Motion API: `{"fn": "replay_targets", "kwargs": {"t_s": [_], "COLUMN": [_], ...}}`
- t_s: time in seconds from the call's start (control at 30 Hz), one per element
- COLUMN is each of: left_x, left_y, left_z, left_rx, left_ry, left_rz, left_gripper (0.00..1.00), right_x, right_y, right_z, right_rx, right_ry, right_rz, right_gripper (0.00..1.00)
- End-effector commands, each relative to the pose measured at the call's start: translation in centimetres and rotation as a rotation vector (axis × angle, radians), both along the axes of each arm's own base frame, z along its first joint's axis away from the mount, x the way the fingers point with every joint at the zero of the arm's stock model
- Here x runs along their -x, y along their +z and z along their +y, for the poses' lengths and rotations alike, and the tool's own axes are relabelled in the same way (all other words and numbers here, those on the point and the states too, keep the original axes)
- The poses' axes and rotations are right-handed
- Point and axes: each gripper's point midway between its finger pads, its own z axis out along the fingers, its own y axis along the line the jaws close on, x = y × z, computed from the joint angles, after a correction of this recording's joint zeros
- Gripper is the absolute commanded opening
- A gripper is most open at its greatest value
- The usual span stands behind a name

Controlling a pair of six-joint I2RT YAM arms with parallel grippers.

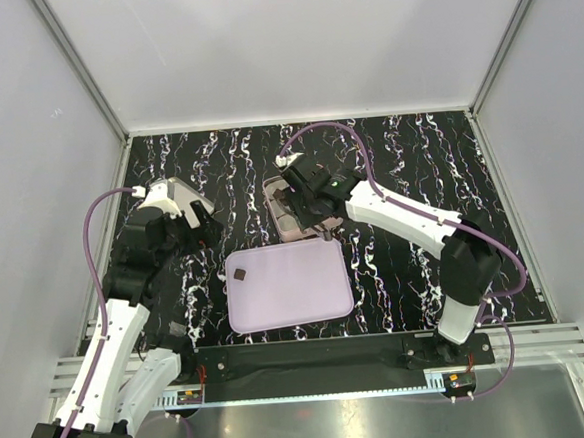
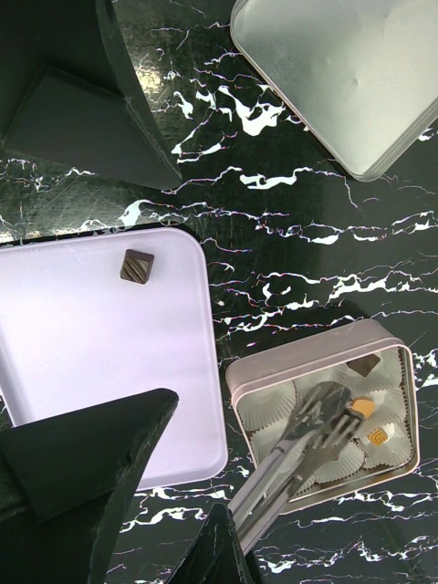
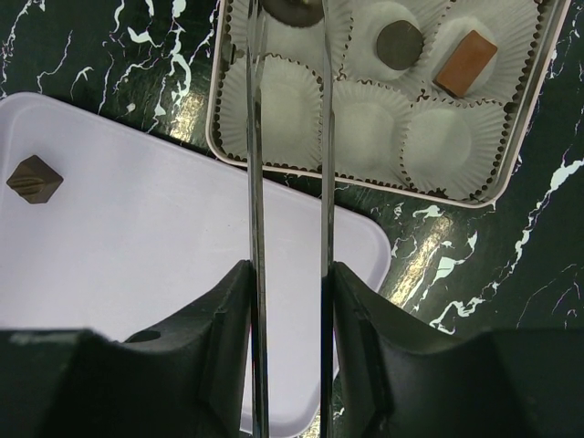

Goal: Pack the chocolate

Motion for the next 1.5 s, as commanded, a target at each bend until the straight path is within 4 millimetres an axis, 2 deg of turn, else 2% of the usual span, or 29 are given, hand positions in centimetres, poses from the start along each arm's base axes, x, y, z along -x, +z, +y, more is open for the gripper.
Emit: {"fn": "replay_targets", "kwargs": {"t_s": [0.0, 0.33, 0.5, 0.6, 0.7, 0.73, 0.8, 0.83, 0.87, 0.93, 0.97, 1.1, 1.2, 1.33, 1.47], "left_x": [-0.7, -0.7, -0.7, -0.7, -0.6, -0.6, -0.4, -0.5, -0.5, -0.4, -0.4, -0.4, -0.5, -0.6, -0.6], "left_y": [2.0, 2.0, 2.1, 2.2, 2.6, 2.7, 3.0, 3.2, 3.1, 3.2, 3.3, 3.2, 3.3, 2.6, 2.4], "left_z": [-0.2, -0.2, -0.2, 0.1, 0.7, 0.8, 1.3, 1.9, 2.4, 2.9, 3.2, 4.6, 4.5, 4.4, 4.3], "left_rx": [0.022, 0.024, 0.024, 0.019, 0.013, 0.013, 0.007, -0.003, -0.015, -0.015, -0.019, -0.042, -0.032, -0.036, -0.033], "left_ry": [-0.002, -0.005, -0.005, 0.011, 0.046, 0.056, 0.083, 0.113, 0.139, 0.167, 0.183, 0.261, 0.259, 0.255, 0.244], "left_rz": [-0.063, -0.065, -0.066, -0.072, -0.083, -0.09, -0.102, -0.11, -0.108, -0.112, -0.111, -0.082, -0.075, -0.047, -0.049], "left_gripper": [0.99, 0.99, 0.99, 0.99, 0.99, 0.99, 0.99, 0.99, 0.99, 0.99, 0.99, 0.99, 0.99, 0.99, 0.99], "right_x": [-1.0, -0.9, -0.6, 0.5, 3.0, 4.7, 6.6, 8.5, 9.4, 10.6, 11.5, 12.7, 13.4, 13.0, 13.7], "right_y": [2.3, 4.1, 5.1, 6.4, 7.3, 7.3, 6.5, 6.3, 5.1, 4.4, 3.1, 1.7, 0.6, -1.0, -2.2], "right_z": [0.4, 0.0, -0.3, 0.8, 2.8, 4.0, 5.2, 6.3, 6.5, 7.4, 7.4, 8.8, 9.4, 9.5, 9.9], "right_rx": [-0.04, -0.04, -0.048, -0.12, -0.136, -0.131, -0.125, -0.124, -0.109, -0.12, -0.1, -0.118, -0.1, -0.044, -0.036], "right_ry": [-0.015, -0.016, -0.018, 0.013, 0.079, 0.12, 0.168, 0.215, 0.235, 0.274, 0.302, 0.385, 0.456, 0.485, 0.524], "right_rz": [-0.045, -0.065, -0.071, -0.052, -0.068, -0.069, -0.053, -0.049, -0.033, -0.034, -0.019, -0.033, -0.05, -0.071, -0.042], "right_gripper": [0.45, 0.51, 0.51, 0.49, 0.49, 0.5, 0.5, 0.5, 0.51, 0.53, 0.54, 0.55, 0.55, 0.56, 0.56]}}
